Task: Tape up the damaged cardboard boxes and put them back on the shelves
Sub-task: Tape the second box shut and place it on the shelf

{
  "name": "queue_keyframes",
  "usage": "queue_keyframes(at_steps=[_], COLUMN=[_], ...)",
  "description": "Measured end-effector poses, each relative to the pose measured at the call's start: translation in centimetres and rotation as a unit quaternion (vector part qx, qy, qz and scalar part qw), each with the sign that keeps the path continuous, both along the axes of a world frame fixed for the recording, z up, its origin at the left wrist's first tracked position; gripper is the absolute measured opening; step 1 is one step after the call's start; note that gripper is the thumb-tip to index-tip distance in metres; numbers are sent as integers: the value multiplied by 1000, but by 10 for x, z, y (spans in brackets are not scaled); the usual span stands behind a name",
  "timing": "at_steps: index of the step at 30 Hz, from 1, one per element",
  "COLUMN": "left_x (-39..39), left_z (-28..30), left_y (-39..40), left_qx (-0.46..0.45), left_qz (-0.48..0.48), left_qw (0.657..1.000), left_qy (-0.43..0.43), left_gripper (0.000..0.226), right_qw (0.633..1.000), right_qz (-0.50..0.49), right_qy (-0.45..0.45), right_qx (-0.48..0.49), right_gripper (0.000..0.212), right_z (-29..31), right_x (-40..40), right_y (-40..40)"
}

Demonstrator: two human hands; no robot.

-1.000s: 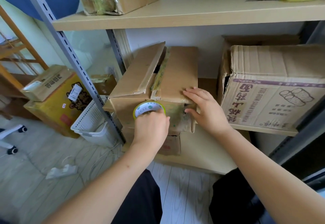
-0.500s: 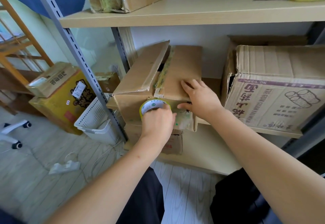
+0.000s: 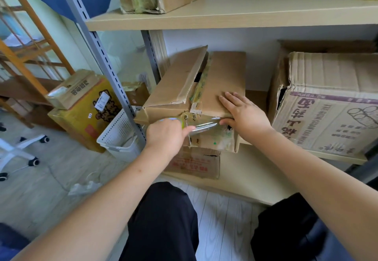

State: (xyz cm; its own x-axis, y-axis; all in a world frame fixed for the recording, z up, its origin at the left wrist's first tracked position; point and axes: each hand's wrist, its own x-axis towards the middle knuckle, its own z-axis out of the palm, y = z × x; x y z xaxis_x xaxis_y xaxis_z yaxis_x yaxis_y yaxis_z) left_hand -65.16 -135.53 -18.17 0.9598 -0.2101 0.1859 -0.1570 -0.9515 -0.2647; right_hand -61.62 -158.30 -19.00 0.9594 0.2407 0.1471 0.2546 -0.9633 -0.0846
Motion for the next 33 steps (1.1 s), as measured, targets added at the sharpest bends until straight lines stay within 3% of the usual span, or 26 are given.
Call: queue_keyframes(at_steps=[3, 6, 8, 13, 16, 22, 26, 29, 33], left_x=[4, 1, 1, 4, 1, -5, -4, -3, -13], left_z=[4, 5, 5, 6, 4, -2, -4, -6, -9], left_y=[19, 36, 44, 50, 51, 71, 69, 66, 61], left_qx=[-3, -32, -29, 28, 26, -12, 3, 2, 23], left_qz=[-48, -137, -127, -19, -29, -96, -114, -112, -72], left_qw=[999, 987, 989, 999, 997, 995, 991, 992, 997], left_qy=[-7, 72, 76, -40, -69, 34, 66, 55, -19], left_gripper=[56, 38, 32, 61, 64, 38, 30, 32, 34], right_qw=[1000, 1000, 1000, 1000, 1000, 996, 993, 991, 991], right_qz=[-3, -1, 1, 3, 9, -11, 39, 104, 111], right_qy=[0, -3, -6, -4, 5, 7, 23, 42, 37], right_qx=[2, -3, -16, -13, -17, -91, -106, -77, -67], right_gripper=[77, 77, 76, 73, 73, 85, 114, 103, 90], right_z=[0, -1, -1, 1, 4, 21, 27, 19, 12], right_x=[-1, -1, -1, -9, -16, -15, 6, 17, 20], right_y=[-2, -2, -1, -11, -22, -16, 21, 30, 25])
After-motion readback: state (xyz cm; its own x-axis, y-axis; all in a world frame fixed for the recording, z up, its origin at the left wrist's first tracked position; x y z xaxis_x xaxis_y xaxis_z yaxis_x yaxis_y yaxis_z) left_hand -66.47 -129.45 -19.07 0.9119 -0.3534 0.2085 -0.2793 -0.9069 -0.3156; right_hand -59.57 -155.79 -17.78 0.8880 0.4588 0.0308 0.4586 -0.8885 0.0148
